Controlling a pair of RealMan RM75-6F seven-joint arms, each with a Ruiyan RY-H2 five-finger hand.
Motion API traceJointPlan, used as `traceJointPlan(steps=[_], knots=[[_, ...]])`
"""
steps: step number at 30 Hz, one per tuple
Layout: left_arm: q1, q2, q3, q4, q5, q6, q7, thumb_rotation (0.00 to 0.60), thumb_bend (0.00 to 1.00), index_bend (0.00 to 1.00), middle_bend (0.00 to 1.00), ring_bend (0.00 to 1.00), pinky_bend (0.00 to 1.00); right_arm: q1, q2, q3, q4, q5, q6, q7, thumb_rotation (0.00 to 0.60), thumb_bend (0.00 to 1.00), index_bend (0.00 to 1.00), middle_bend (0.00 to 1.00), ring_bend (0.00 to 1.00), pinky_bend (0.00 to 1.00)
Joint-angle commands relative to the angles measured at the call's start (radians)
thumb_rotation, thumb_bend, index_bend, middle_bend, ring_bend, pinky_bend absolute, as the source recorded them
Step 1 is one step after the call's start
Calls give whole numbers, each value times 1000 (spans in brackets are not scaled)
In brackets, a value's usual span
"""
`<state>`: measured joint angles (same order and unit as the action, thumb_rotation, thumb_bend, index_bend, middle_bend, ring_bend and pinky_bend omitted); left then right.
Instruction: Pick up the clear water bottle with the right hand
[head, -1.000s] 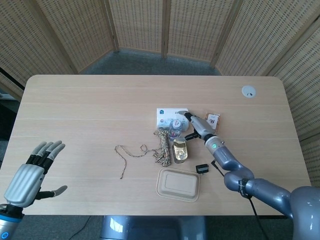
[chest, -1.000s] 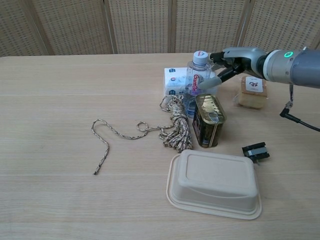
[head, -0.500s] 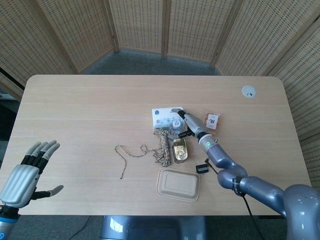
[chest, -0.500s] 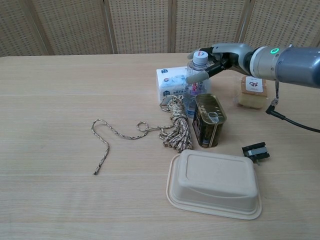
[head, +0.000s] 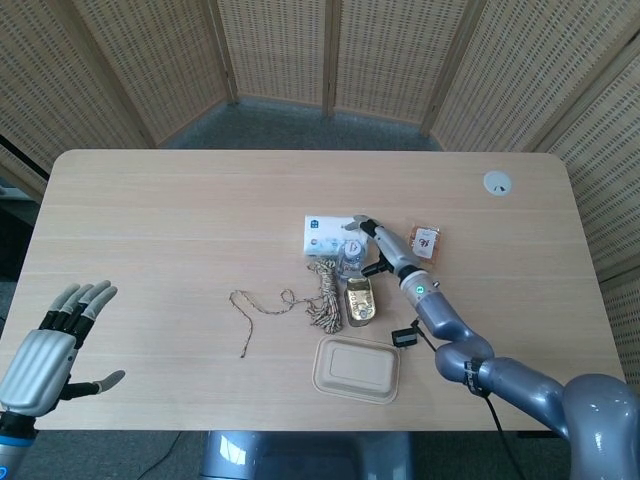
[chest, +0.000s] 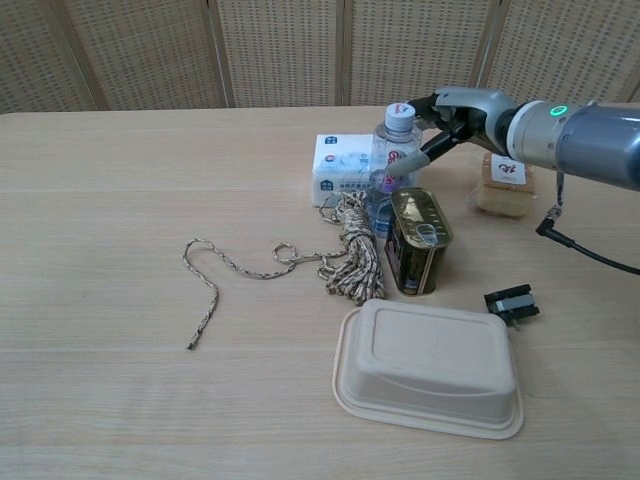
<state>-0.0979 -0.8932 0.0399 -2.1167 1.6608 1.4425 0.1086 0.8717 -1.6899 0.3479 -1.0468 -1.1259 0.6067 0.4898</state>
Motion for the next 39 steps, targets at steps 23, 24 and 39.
traceJointPlan(steps=[23, 24, 39], knots=[[5, -3, 1, 7, -7, 3, -5, 600, 152, 0, 0, 0, 0, 1, -4, 20, -80, 16, 26, 4, 600, 79, 252, 248, 226, 518], [6, -3, 1, 8, -7, 3, -6, 600, 152, 0, 0, 0, 0, 3, -8, 20, -78, 20, 24, 0, 600, 81, 275, 264, 260, 533], [12, -3, 2, 12, -9, 9, -8, 600, 153, 0, 0, 0, 0, -9, -43, 34, -16, 51, 64, -20, 600, 150, 717, 788, 887, 977]])
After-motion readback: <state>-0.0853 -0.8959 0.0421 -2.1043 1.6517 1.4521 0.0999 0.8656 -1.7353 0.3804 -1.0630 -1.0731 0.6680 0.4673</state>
